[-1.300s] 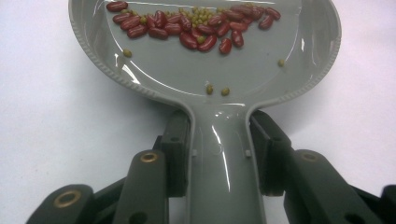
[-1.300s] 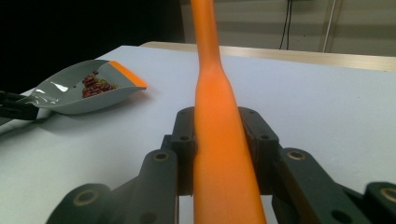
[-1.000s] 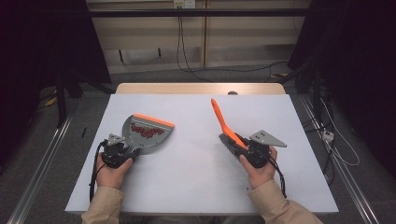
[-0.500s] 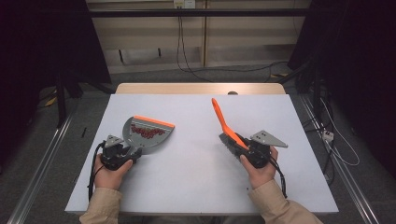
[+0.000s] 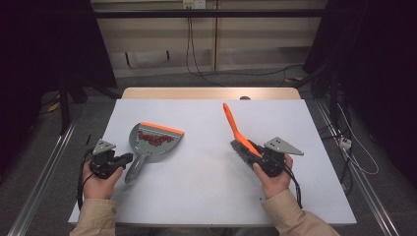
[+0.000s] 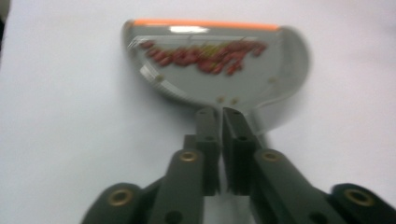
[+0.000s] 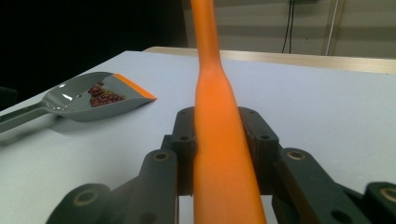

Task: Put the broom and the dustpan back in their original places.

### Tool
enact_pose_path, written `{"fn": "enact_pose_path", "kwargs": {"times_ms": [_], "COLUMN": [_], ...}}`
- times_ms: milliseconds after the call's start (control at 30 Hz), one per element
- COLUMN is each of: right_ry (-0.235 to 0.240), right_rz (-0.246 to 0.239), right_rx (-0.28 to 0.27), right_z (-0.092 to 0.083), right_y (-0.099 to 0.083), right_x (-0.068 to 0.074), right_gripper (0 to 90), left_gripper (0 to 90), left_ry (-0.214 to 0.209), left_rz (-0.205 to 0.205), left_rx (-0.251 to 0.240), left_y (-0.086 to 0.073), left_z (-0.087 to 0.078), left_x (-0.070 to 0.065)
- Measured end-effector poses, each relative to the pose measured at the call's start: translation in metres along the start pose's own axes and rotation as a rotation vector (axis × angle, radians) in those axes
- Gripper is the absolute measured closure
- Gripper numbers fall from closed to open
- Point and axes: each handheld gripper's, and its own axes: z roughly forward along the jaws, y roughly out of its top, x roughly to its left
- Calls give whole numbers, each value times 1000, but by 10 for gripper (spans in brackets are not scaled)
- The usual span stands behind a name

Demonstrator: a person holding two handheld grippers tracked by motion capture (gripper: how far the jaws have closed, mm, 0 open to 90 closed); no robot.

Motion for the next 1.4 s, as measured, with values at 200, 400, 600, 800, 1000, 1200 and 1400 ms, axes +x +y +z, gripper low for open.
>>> {"fn": "enact_pose_path", "kwargs": {"times_ms": [200, 400, 600, 800, 1000, 1200, 1400], "right_ry": [-1, -4, -13, -24, -30, -31, -7], "right_rz": [1, 1, 5, 15, 17, 9, 57], "right_rx": [0, 0, -3, 0, 11, 30, 29], "right_z": [0, -2, -7, -12, -14, -13, -15], "right_y": [0, 1, 1, 0, -2, -5, -6], "right_x": [-1, -2, -6, -11, -14, -14, -12], "right_gripper": [701, 701, 701, 701, 701, 701, 701], "left_gripper": [900, 900, 900, 900, 854, 664, 422], "left_ry": [-38, -54, -82, -115, -112, -118, -119], "left_rz": [-25, 16, 45, 64, 35, 57, 74], "left_rx": [85, 100, 116, 105, 69, 16, 7], "left_y": [-15, -17, -19, -18, -15, -4, 6], "left_z": [13, 13, 18, 18, 11, -2, -2], "left_x": [4, -9, -22, -32, -24, -23, -34]}}
